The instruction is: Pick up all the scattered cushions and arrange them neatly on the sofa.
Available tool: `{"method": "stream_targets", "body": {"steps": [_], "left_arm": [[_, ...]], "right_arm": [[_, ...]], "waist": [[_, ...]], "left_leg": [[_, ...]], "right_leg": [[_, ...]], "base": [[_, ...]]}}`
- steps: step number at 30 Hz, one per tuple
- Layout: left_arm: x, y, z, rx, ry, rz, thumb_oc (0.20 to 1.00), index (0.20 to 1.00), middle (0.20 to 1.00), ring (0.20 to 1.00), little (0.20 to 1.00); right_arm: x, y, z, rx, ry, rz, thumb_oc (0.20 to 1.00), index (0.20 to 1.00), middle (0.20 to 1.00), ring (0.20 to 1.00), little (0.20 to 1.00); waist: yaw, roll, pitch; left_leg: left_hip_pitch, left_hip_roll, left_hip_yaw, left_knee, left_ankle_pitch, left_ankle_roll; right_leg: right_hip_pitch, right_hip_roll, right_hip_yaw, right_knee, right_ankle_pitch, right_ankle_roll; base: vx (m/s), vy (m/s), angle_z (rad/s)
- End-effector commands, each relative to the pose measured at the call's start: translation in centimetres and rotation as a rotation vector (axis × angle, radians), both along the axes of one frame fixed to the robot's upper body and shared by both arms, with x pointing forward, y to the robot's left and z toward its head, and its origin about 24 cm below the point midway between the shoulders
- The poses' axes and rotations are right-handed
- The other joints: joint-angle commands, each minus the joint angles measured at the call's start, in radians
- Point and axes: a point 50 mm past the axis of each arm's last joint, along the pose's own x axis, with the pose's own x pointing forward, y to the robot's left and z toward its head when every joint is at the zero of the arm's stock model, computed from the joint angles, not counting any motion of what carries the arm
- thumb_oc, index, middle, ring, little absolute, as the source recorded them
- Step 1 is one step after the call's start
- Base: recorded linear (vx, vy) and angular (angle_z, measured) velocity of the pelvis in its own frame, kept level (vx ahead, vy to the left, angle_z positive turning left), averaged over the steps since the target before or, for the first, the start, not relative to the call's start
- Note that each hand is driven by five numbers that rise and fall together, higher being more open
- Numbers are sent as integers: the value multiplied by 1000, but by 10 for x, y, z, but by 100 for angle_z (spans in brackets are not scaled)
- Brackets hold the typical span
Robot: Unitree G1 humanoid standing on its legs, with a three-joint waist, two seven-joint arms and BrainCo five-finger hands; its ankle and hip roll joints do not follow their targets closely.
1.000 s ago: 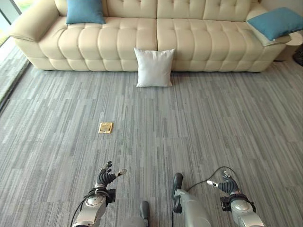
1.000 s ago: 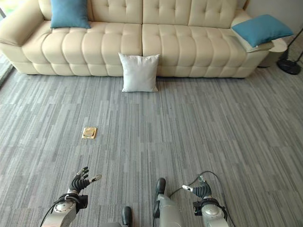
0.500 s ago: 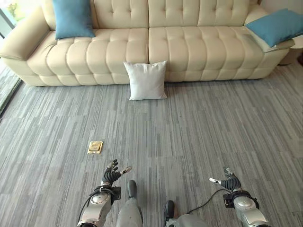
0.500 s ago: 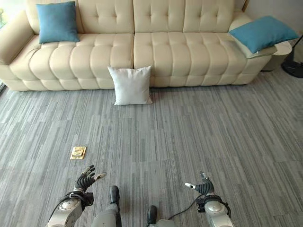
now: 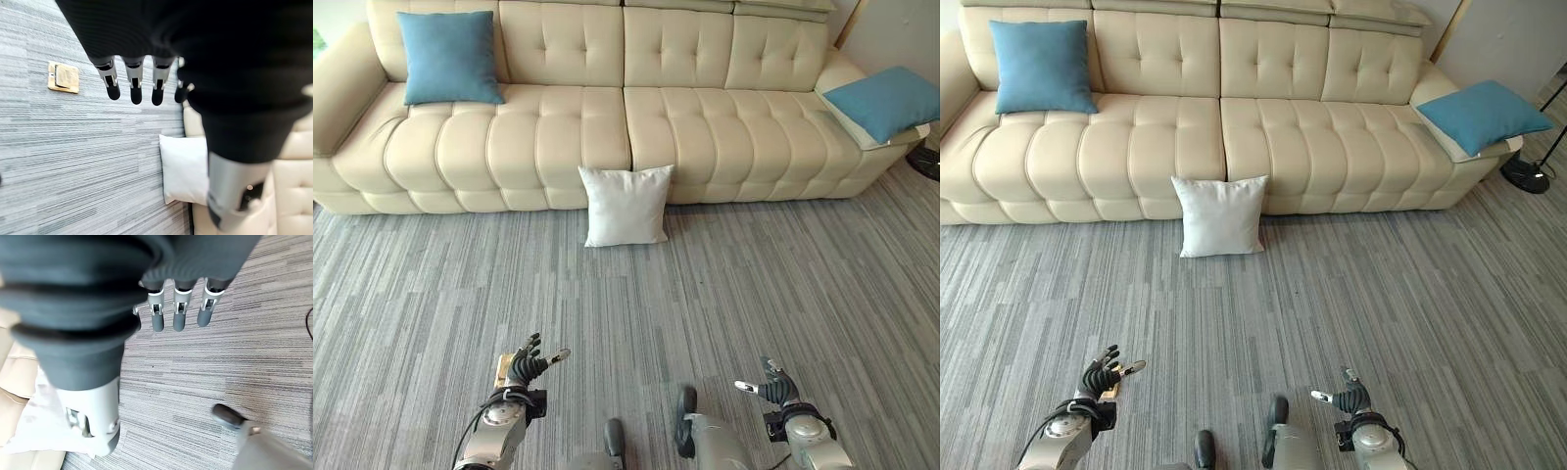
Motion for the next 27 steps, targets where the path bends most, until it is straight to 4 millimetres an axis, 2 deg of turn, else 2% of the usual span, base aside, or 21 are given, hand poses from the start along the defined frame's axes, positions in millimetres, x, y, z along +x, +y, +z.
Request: {"method": "stream_targets", "body": {"steps": [1,5,7,8,10,13,15,17,18,19,20,23,25,27], "left_arm": [[19,-4,22,50,-126,-52,1000,1000,1000,1000,1000],[12,-5,14,35,-98,-29,1000,1000,1000,1000,1000],[12,-7,13,18,-99,-12,1000,1000,1000,1000,1000],[12,-7,13,18,-99,-12,1000,1000,1000,1000,1000],[11,-8,11,11,-93,-4,1000,1000,1000,1000,1000],[9,-8,10,12,-84,0,1000,1000,1000,1000,1000],[6,-8,8,15,-71,1,1000,1000,1000,1000,1000],[4,-8,7,14,-60,4,1000,1000,1000,1000,1000],[3,-7,5,19,-51,8,1000,1000,1000,1000,1000],[3,-7,5,19,-51,8,1000,1000,1000,1000,1000],[1,-7,5,19,-47,13,1000,1000,1000,1000,1000],[1,-6,5,23,-48,14,1000,1000,1000,1000,1000],[-2,-5,4,26,-46,16,1000,1000,1000,1000,1000],[-5,-3,3,37,-38,3,1000,1000,1000,1000,1000]], "right_arm": [[21,-13,19,-64,-104,-9,1000,1000,1000,1000,1000],[25,-16,25,-60,-150,-34,1000,1000,1000,1000,1000],[34,-19,34,-73,-196,-34,1000,1000,1000,1000,1000],[34,-19,34,-73,-196,-34,1000,1000,1000,1000,1000],[41,-20,44,-84,-241,-21,1000,1000,1000,1000,1000],[42,-21,47,-94,-251,-10,1000,1000,1000,1000,1000],[41,-23,47,-102,-247,-9,1000,1000,1000,1000,1000],[39,-24,45,-108,-234,-7,1000,1000,1000,1000,1000],[36,-25,42,-116,-216,-10,1000,1000,1000,1000,1000],[36,-25,42,-116,-216,-10,1000,1000,1000,1000,1000],[33,-27,40,-124,-200,-10,1000,1000,1000,1000,1000],[29,-27,37,-131,-183,-3,1000,1000,1000,1000,1000],[27,-24,35,-127,-175,14,1000,1000,1000,1000,1000],[28,-22,35,-127,-169,31,1000,1000,1000,1000,1000]], "waist": [[-23,7,39],[-26,19,3],[-21,27,5],[-22,27,5],[-8,25,11],[3,15,9],[14,7,11],[23,11,15],[34,15,19],[34,14,19],[43,17,21],[47,15,22],[49,26,8],[52,25,-18]], "left_leg": [[61,68,-18,23,-72,-95],[84,104,-23,83,-111,-119],[56,119,-37,212,-80,-140],[54,119,-39,215,-81,-141],[-12,121,-55,302,-40,-146],[-50,119,-56,278,-58,-136],[-82,124,-52,239,-50,-134],[-127,146,-39,189,12,-145],[-168,168,-28,142,77,-160],[-165,167,-27,138,80,-160],[-194,183,-17,92,110,-170],[-210,195,11,72,126,-177],[-184,204,27,45,138,-177],[-166,188,23,48,130,-170]], "right_leg": [[146,28,26,68,-28,-15],[212,41,15,59,-48,-45],[261,55,15,60,-76,-74],[261,55,14,60,-76,-74],[306,54,14,56,-107,-93],[332,47,11,48,-124,-92],[360,41,7,43,-140,-88],[388,45,4,34,-161,-89],[412,50,4,33,-179,-90],[412,49,5,33,-180,-90],[436,51,5,35,-197,-88],[457,45,4,38,-208,-83],[473,45,11,41,-213,-75],[489,19,20,39,-208,-61]], "base": [[346,-180,27],[262,-165,26],[218,-170,31],[165,-118,16],[184,-69,-18],[177,-21,-2],[223,6,-11],[210,54,0],[206,59,-1],[289,109,13],[225,105,12],[204,121,3],[231,175,-8],[349,279,-17]]}}
